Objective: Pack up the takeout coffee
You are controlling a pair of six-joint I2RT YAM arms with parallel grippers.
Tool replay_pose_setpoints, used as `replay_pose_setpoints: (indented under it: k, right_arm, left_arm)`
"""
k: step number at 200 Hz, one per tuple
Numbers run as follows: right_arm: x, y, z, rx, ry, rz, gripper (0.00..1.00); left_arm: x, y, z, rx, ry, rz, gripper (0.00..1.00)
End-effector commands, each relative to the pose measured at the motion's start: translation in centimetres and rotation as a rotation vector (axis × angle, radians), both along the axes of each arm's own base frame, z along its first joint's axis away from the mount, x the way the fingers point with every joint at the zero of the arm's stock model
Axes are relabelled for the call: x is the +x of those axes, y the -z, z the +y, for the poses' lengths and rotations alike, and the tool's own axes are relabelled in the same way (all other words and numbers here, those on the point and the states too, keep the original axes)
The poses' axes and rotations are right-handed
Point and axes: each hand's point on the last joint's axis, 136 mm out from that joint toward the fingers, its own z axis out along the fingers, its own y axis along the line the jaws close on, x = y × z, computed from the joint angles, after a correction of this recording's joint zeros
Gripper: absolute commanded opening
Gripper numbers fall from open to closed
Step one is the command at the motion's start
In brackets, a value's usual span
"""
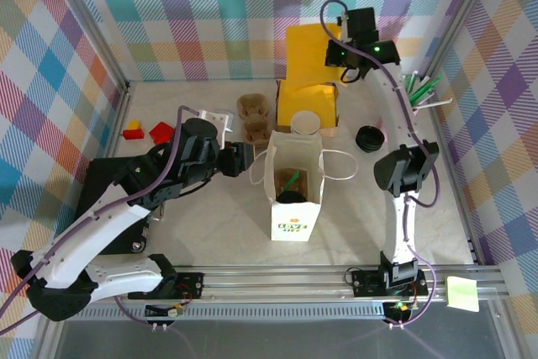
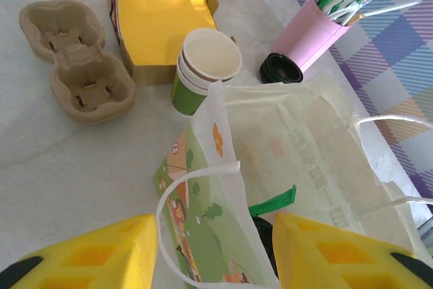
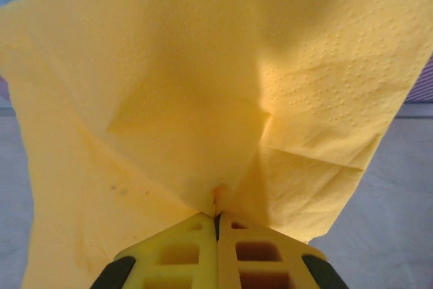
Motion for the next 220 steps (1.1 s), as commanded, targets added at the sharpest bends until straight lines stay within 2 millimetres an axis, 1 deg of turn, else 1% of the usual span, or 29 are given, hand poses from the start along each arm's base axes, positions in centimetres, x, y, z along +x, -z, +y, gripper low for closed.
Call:
replay_pose_setpoints:
  k: [1, 9, 28, 38, 52, 69, 82, 94, 114, 121, 134, 137, 139, 144, 147, 177, 193, 206, 220]
  right_arm:
    - [-6.3, -6.6, 0.4, 0.077, -0.077, -0.035, 0.0]
    - [-8.0, -8.0, 0.8, 0.121, -0.111, -0.038, 0.0]
    - [-12.5, -10.4, 1.6, 0.227, -0.177, -0.013, 0.0]
    - [-14.7, -11.1, 1.8, 0.269, -0.183, 0.009, 0.0]
    - [-18.0, -11.9, 2.9, 0.338, -0.237, 0.041, 0.0]
    - [-21.4, -12.5, 4.2, 0.447, -0.296, 0.092, 0.0]
    - [-23.6, -12.2, 5.1, 0.534, -0.324, 0.155, 0.0]
    - [-25.2, -11.8, 5.9, 0.585, -0.347, 0.202, 0.0]
    - [-27.5, -9.9, 7.0, 0.594, -0.346, 0.261, 0.0]
    - [-28.0, -9.2, 7.3, 0.592, -0.344, 0.28, 0.0]
    - [-28.7, -7.1, 7.8, 0.583, -0.324, 0.328, 0.0]
    - [-28.8, -7.0, 7.9, 0.58, -0.32, 0.329, 0.0]
    - [-28.9, -6.4, 8.0, 0.572, -0.309, 0.338, 0.0]
    - [-29.0, -5.9, 8.0, 0.561, -0.298, 0.342, 0.0]
    - [-29.1, -5.2, 8.1, 0.55, -0.286, 0.351, 0.0]
    - [-29.3, -1.2, 9.1, 0.441, -0.213, 0.381, 0.0]
    - [-29.8, 0.3, 10.2, 0.389, -0.217, 0.411, 0.0]
    - [-29.9, 1.7, 10.1, 0.309, -0.171, 0.419, 0.0]
    - [-30.1, 2.9, 10.6, 0.262, -0.162, 0.439, 0.0]
  left_arm:
    - [0.2, -0.3, -0.7, -0.008, 0.029, 0.002, 0.49]
    - [0.2, -0.2, -0.9, -0.013, 0.034, 0.005, 0.49]
    - [0.4, 0.2, -1.5, -0.024, 0.045, 0.021, 0.5]
    - [0.4, 0.4, -1.9, -0.034, 0.055, 0.03, 0.5]
    - [0.4, 0.7, -2.4, -0.047, 0.069, 0.044, 0.5]
    - [0.3, 0.9, -3.0, -0.061, 0.085, 0.058, 0.5]
    - [0.3, 1.0, -3.1, -0.07, 0.087, 0.063, 0.5]
    - [0.2, 1.0, -3.3, -0.08, 0.091, 0.063, 0.5]
    - [0.1, 1.1, -3.4, -0.099, 0.099, 0.06, 0.5]
    - [0.1, 1.3, -3.5, -0.099, 0.099, 0.065, 0.5]
    - [0.0, 1.6, -3.6, -0.101, 0.102, 0.074, 0.5]
    - [0.0, 1.6, -3.6, -0.104, 0.104, 0.074, 0.5]
    - [-0.1, 1.7, -3.6, -0.105, 0.105, 0.077, 0.5]
    - [-0.1, 1.7, -3.7, -0.106, 0.107, 0.078, 0.5]
    - [-0.1, 1.8, -3.7, -0.107, 0.106, 0.081, 0.5]
    - [-0.1, 2.5, -3.7, -0.102, 0.104, 0.093, 0.49]
    - [-0.1, 2.6, -3.6, -0.1, 0.101, 0.092, 0.48]
    - [0.0, 2.6, -3.5, -0.098, 0.096, 0.089, 0.48]
    - [-0.1, 2.6, -3.4, -0.092, 0.097, 0.086, 0.48]
